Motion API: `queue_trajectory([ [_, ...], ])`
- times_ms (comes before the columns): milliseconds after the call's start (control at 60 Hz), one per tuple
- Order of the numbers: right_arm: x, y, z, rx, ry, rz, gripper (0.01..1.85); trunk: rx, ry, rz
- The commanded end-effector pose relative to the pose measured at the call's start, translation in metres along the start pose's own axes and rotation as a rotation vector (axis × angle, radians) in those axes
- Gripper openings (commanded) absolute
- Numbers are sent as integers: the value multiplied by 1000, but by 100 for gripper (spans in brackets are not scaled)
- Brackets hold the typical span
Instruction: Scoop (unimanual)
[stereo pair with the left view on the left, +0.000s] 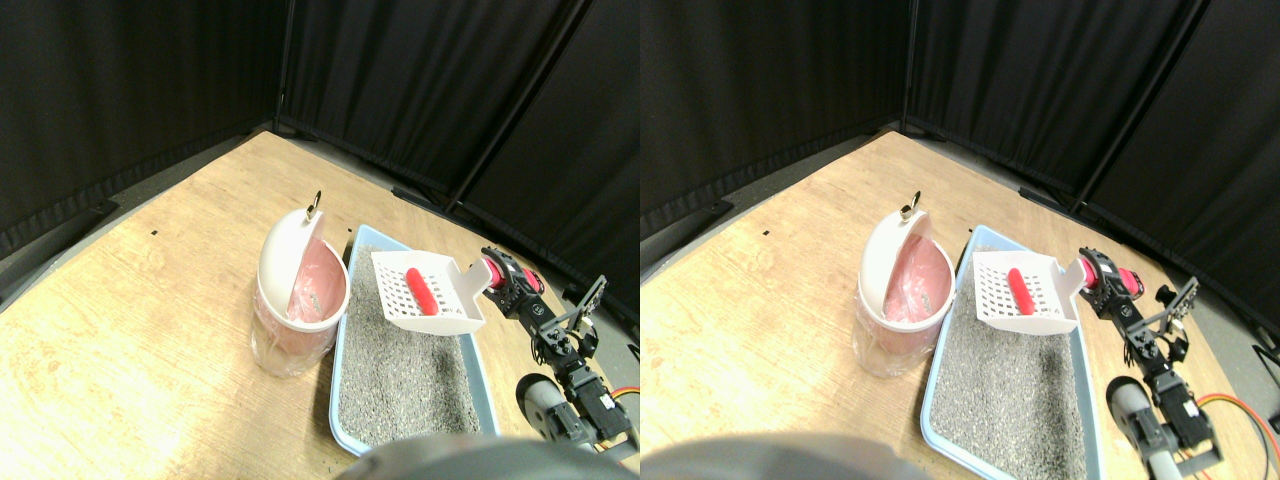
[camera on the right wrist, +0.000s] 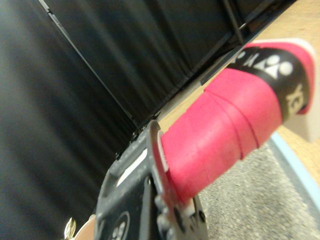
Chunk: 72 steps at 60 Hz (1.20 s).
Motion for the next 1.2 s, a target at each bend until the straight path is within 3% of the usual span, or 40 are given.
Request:
queue_trajectory([
  [17, 2, 5, 6, 19, -40, 11, 5, 7, 21, 36],
  [450, 24, 18, -3, -52, 10, 101, 5, -10, 19, 73],
  [633, 28, 26, 3, -176, 76, 43, 5, -15, 16, 77],
  [850, 33, 29, 15, -224, 73, 65, 5, -19, 7, 78],
  [1033, 38, 33, 25, -302, 94, 86, 35, -28, -5, 85],
  [1083, 39, 34, 28, -304, 102, 87, 25, -28, -5, 85],
  [1200, 42, 37, 32, -346, 120, 69, 34, -28, -5, 85],
])
